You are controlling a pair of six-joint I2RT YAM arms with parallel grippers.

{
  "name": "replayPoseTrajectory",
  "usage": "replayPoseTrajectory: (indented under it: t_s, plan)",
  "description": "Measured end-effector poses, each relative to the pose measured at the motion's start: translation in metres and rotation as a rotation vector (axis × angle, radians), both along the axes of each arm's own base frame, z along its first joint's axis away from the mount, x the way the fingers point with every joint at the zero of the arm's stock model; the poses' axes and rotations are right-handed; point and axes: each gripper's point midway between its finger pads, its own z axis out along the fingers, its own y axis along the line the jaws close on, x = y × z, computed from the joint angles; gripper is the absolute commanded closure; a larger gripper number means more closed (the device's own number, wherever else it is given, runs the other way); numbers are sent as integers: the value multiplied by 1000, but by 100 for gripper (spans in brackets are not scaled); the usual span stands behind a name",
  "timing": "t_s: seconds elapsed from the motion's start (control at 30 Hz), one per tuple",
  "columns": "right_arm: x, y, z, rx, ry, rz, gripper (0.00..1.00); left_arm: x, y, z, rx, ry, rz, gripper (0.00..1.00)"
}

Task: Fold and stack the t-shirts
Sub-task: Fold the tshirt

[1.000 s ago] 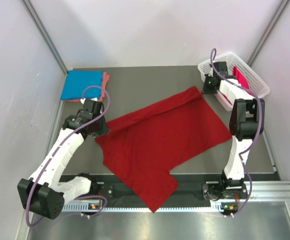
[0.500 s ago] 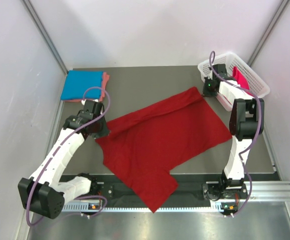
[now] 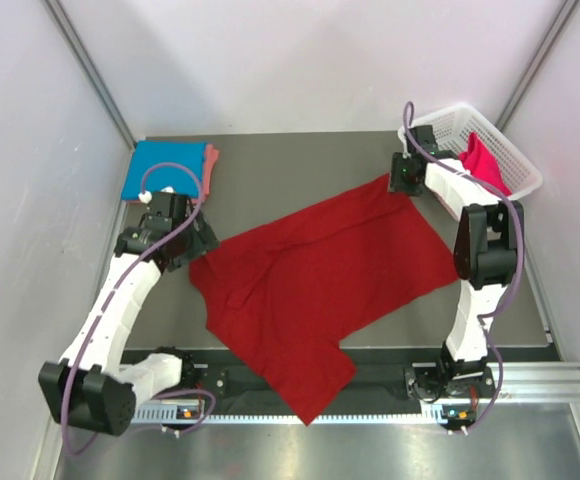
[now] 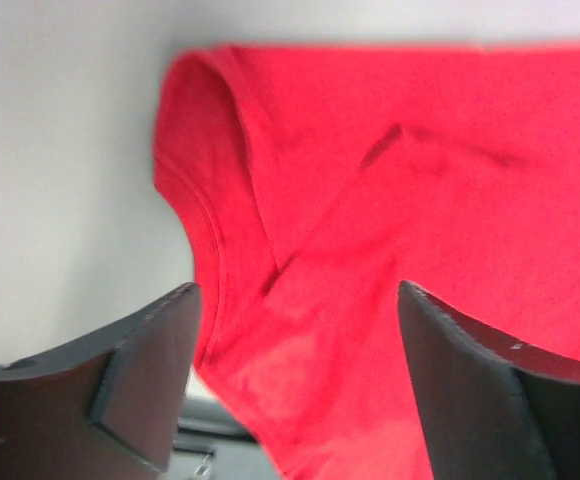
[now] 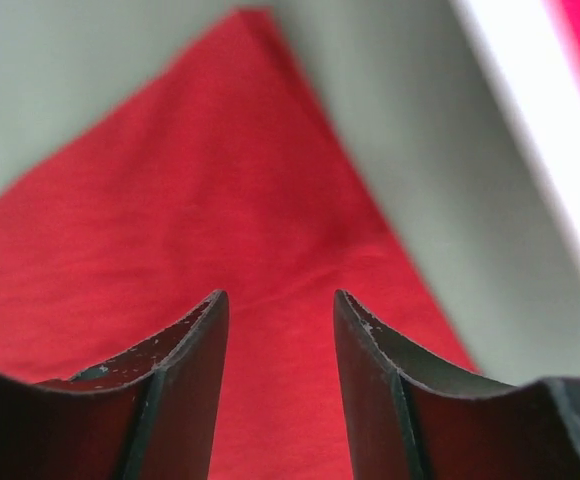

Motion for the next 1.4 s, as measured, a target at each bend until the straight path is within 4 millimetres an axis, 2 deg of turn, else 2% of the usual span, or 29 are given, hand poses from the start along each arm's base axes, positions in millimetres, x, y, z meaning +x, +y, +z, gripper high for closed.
replayPoseTrajectory:
  t_s: [0.07,0.23,0.37,0.47,0.6,0.73,0.93,1.03,1.1,1.27,1.37,1.4]
  plan:
    - [3,16,8,8,-15,27,52,14,9,-5,-10,8,50,28]
    - [11,58,23,62,-52,103,52,44,24,-37,-27,85,113,44]
    - [8,87,25,96,-55,164,52,60,36,-59,-42,124,152,39]
    - [4,100,25,114,-48,197,52,72,58,-71,-73,130,225,41]
    - [2,106,26,125,-45,214,52,84,75,-79,-115,122,282,41]
    - [1,107,26,130,-44,217,52,93,68,-94,-176,143,285,41]
    - [1,109,26,137,-43,223,52,97,62,-109,-243,185,323,42]
    - [1,109,26,141,-43,226,52,98,64,-115,-257,197,352,48]
    - [1,110,26,143,-42,228,52,100,64,-121,-263,209,367,56]
    - [1,110,26,144,-43,230,52,95,67,-142,-267,272,385,59]
    - [0,110,26,144,-42,230,52,93,71,-149,-267,294,397,64]
    - [0,110,26,144,-42,230,52,92,72,-150,-266,298,400,72]
